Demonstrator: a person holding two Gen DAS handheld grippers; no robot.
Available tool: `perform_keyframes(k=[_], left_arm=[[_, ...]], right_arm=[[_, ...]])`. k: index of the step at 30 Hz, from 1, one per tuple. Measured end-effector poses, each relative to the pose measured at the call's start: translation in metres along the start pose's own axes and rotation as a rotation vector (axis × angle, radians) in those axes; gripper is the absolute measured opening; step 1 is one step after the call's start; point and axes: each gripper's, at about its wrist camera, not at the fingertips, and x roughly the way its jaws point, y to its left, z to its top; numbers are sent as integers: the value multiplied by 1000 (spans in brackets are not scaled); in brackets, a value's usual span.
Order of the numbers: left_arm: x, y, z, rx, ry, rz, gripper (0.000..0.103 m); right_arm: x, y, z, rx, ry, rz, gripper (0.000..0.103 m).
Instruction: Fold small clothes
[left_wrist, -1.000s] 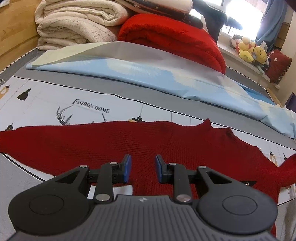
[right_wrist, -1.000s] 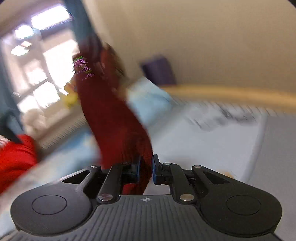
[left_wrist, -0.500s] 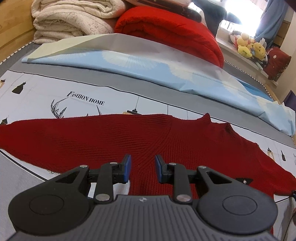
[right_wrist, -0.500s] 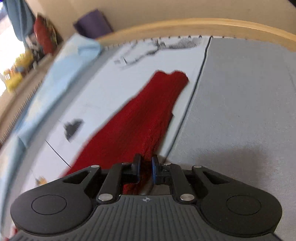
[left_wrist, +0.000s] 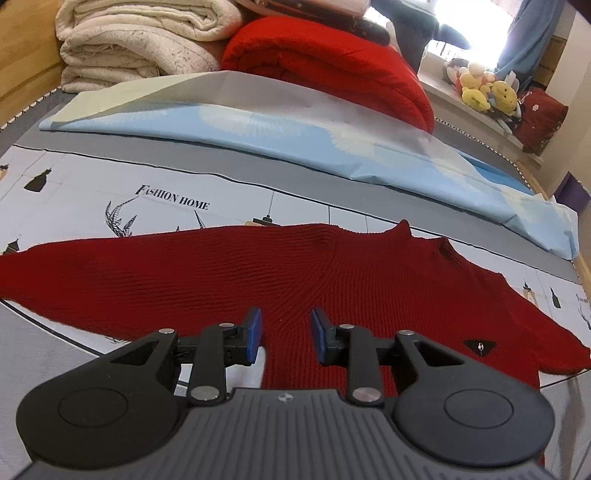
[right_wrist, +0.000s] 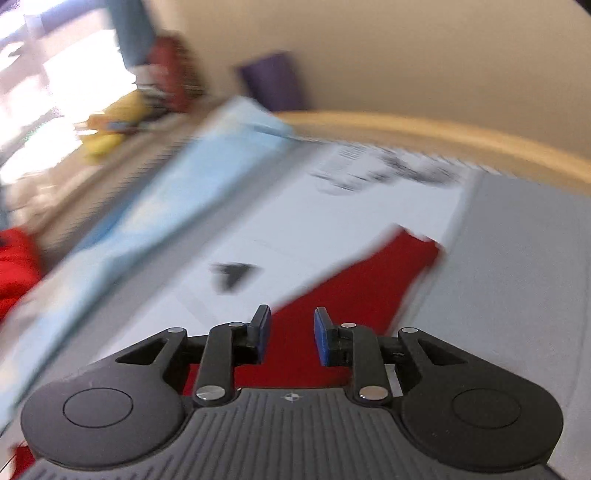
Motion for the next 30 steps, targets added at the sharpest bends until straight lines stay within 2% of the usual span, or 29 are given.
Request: perform_keyframes(k=[6, 10, 15, 20, 22, 25, 27, 30], left_arm=[[-26, -2, -24, 67, -29, -21, 28], [-56, 1, -47, 86, -24, -84, 22], [-110, 6, -76, 133, -30, -117, 21], [-146, 25, -132, 110, -10, -135, 22], [-144, 35, -159, 66, 26, -129, 22], [-125, 52, -196, -37, 121, -115, 22], [-109, 59, -213, -77, 184, -53, 21], [-97, 55, -225, -13, 220, 18, 22]], right_arm=[[-84, 31, -4, -158, 83, 293, 39], [-136, 19, -32, -241, 192, 382, 40], [-187, -18, -72, -265, 269, 390, 42], [-209, -52, -116, -226, 317, 358, 42], [-208, -65, -136, -225, 333, 328, 42], [-195, -72, -157, -221, 410, 263, 43], [-186, -74, -162, -206, 446, 270, 43], [-175, -72, -177, -246, 498, 228, 43]])
